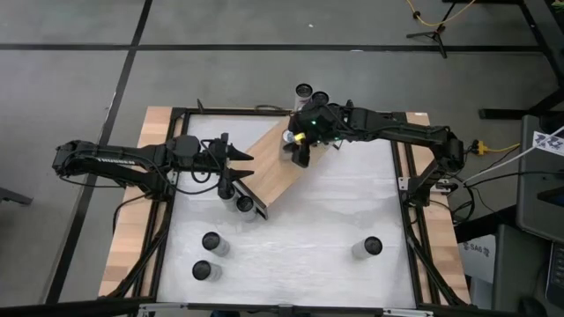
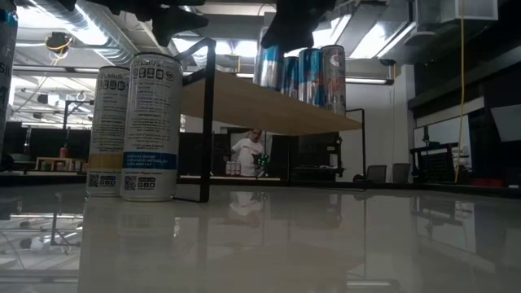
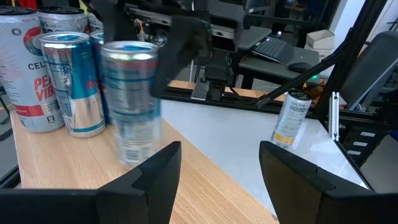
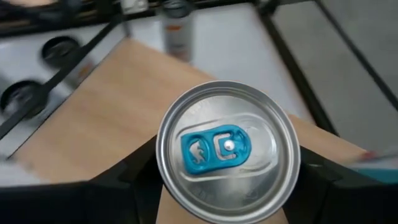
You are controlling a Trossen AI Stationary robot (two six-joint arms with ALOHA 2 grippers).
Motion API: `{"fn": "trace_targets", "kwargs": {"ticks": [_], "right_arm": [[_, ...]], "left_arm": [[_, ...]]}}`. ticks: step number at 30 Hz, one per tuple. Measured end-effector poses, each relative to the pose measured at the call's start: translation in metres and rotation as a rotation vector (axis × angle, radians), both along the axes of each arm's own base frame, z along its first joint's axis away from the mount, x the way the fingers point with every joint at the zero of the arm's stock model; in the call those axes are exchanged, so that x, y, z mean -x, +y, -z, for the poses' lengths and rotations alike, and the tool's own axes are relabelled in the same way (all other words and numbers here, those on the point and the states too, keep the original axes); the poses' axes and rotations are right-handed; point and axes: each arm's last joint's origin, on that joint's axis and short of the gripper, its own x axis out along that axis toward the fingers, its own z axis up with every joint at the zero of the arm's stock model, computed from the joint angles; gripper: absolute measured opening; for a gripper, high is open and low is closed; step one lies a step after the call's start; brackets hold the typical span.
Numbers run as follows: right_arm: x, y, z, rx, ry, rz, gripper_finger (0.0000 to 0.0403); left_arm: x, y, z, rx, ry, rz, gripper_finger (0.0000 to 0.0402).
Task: Place canned beverage on shelf
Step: Put the blue soda can on the shelf aligned with the other blue soda cans
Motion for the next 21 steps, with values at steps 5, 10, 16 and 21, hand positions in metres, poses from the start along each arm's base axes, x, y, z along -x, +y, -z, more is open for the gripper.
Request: {"fn": "trace_targets", "kwargs": {"ticks": [5, 10, 16, 21], "right_arm": [[-0.0003, -0.0033, -0.0015, 0.019, -0.021, 0.134, 0.0237], [0.0001, -0.0053, -0.0021, 0.008, -0.040, 0.240, 0.0236], [0.0004, -0.0055, -0.0021, -0.022, -0.051, 0.285, 0.0236], [0.0009, -0.0054, -0.0020, -0.024, -0.046, 0.286, 0.0236]], "left_arm": [[0.0000, -0.0001, 0.0000, 0.000, 0.000, 0.000, 0.0210], [0.0000, 0.0000, 0.0000, 0.000, 0.000, 0.000, 0.0210], [0.0000, 0.0000, 0.0000, -0.001, 0.000, 0.000, 0.0210], [0.0000, 0.0000, 0.0000, -0.001, 0.000, 0.000, 0.0210]]}}
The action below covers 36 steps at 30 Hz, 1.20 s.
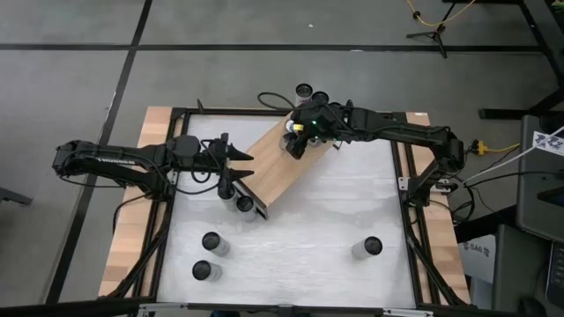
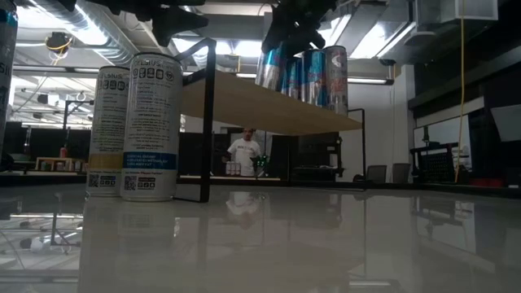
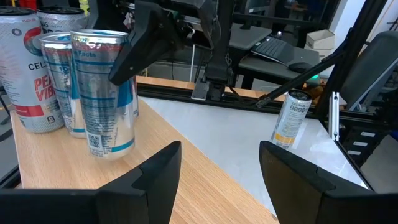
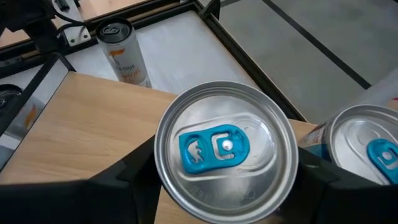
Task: Place canned beverage on shelf
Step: Put the blue soda can on the shelf aligned with the other blue soda cans
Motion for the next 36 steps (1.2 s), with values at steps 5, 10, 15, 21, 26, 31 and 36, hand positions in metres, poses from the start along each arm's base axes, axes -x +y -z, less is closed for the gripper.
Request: {"fn": "trace_targets", "kwargs": {"ticks": [5, 10, 15, 21, 26, 31, 36], "right_arm": [[-0.0001, 0.0004, 0.0003, -0.012, -0.001, -0.012, 0.0256], [-0.0006, 0.0025, 0.0007, -0.063, -0.009, -0.068, 0.0269], [-0.0009, 0.0032, 0.0006, -0.079, -0.014, -0.090, 0.0271], [-0.0011, 0.0032, 0.0004, -0.081, -0.017, -0.091, 0.0272], [-0.0011, 0.0033, 0.0002, -0.081, -0.018, -0.092, 0.0273], [-0.0010, 0.0033, 0.0003, -0.081, -0.017, -0.092, 0.0273], [-0.0010, 0.0033, 0.0003, -0.081, -0.017, -0.092, 0.0273]], "left_arm": [[0.0000, 0.0000, 0.0000, 0.000, 0.000, 0.000, 0.0210], [-0.0001, 0.0000, 0.0001, 0.000, 0.000, 0.000, 0.0210], [0.0000, 0.0000, 0.0000, 0.000, 0.000, 0.000, 0.0210], [0.0000, 0.0000, 0.0000, 0.000, 0.000, 0.000, 0.0210], [-0.0001, -0.0001, 0.0001, 0.000, 0.000, 0.000, 0.0210], [-0.0001, -0.0001, 0.0001, 0.000, 0.000, 0.000, 0.0210], [-0.0001, 0.0000, 0.0001, 0.000, 0.000, 0.000, 0.0210]]}}
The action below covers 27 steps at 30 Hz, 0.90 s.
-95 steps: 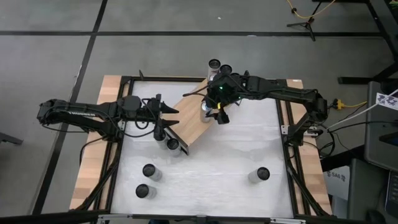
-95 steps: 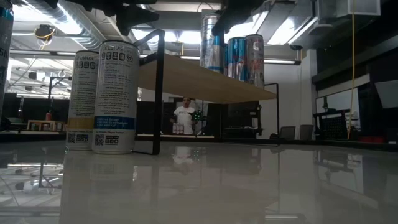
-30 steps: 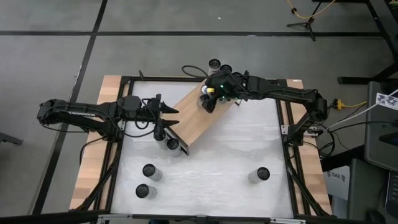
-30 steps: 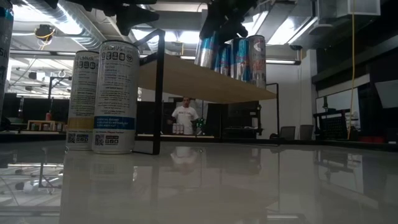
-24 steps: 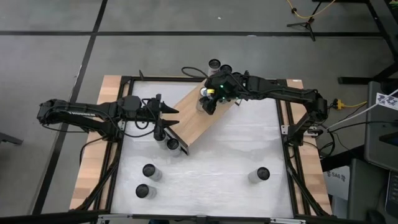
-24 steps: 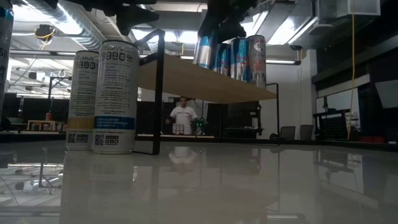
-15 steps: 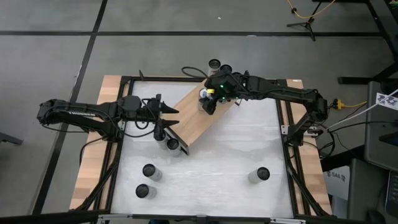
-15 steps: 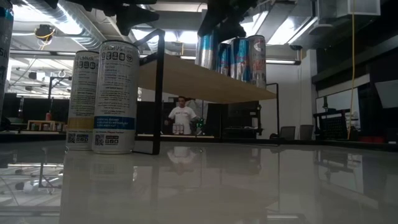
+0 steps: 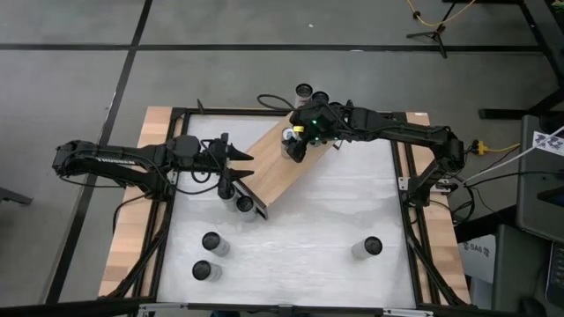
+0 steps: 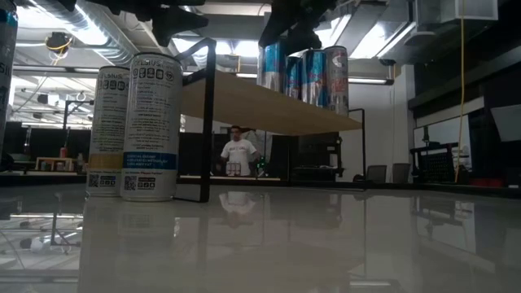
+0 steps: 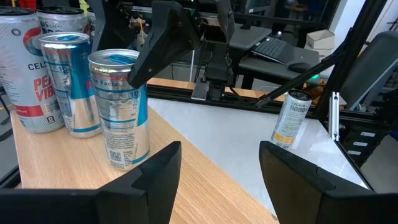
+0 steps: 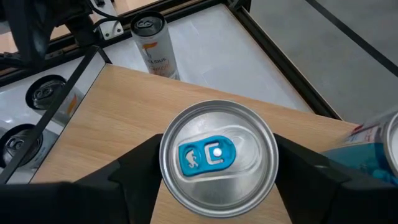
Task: Place canned beverage on shelf
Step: Put the blue soda can on the shelf aligned with the other blue soda cans
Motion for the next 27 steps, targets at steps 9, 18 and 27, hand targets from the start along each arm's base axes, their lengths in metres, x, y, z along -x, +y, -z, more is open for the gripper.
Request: {"fn": "trace_targets", "kwargs": {"ticks": [9, 18, 27], "right_arm": [[0.0000, 0.0000, 0.0000, 0.000, 0.000, 0.000, 0.0273], [-0.0001, 0.0003, 0.0000, -0.006, -0.001, -0.008, 0.0273], [-0.0003, 0.0007, -0.0008, -0.023, -0.012, -0.032, 0.0273]], "left_arm": [[0.0000, 0.0000, 0.0000, 0.000, 0.000, 0.000, 0.0210], [0.0000, 0.0000, 0.0000, 0.000, 0.000, 0.000, 0.0210], [0.0000, 0.0000, 0.0000, 0.000, 0.000, 0.000, 0.0210]]}}
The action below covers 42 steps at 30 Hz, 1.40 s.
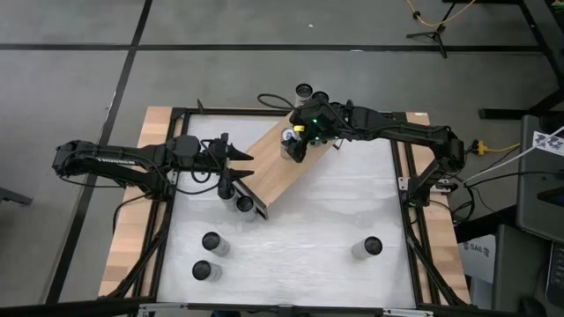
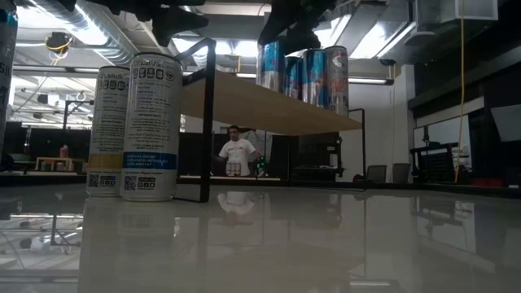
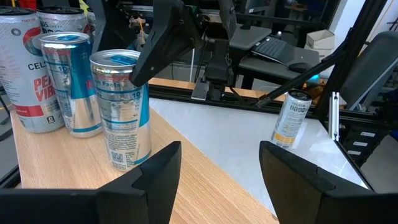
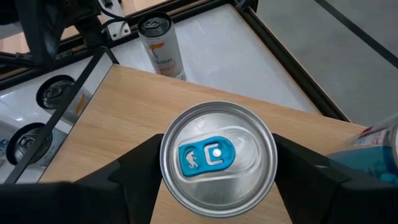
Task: Place canned beverage on shelf
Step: Put the blue soda can on the shelf aligned with the other blue soda cans
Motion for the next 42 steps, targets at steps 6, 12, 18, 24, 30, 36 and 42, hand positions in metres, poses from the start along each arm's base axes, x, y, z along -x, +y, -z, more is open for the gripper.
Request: {"fn": "trace_targets", "kwargs": {"ticks": [6, 12, 18, 24, 30, 36, 42], "right_arm": [[-0.0009, -0.0001, -0.0009, -0.002, -0.014, 0.000, 0.0273], [-0.0016, 0.0005, -0.0014, -0.022, -0.027, -0.013, 0.0273], [-0.0018, 0.0006, -0.0013, -0.024, -0.027, -0.012, 0.0273], [-0.0018, 0.0006, -0.0013, -0.023, -0.028, -0.012, 0.0273], [-0.0019, 0.0006, -0.0012, -0.023, -0.028, -0.012, 0.0273], [-0.0019, 0.0006, -0.0012, -0.023, -0.027, -0.012, 0.0273], [-0.0026, 0.0004, -0.0020, -0.020, -0.038, -0.012, 0.0308]], "left_arm": [[0.0000, 0.0001, 0.0000, 0.000, 0.000, 0.000, 0.0210], [0.0000, 0.0001, 0.0000, 0.000, 0.000, -0.001, 0.0216], [0.0001, 0.0007, 0.0000, -0.004, 0.000, -0.025, 0.0230], [0.0001, 0.0007, 0.0000, -0.005, 0.000, -0.025, 0.0240], [0.0001, 0.0007, 0.0000, -0.005, 0.000, -0.025, 0.0246], [0.0001, 0.0007, 0.0000, -0.005, 0.000, -0.025, 0.0246], [0.0001, 0.0007, 0.0000, -0.005, 0.000, -0.025, 0.0246]]}}
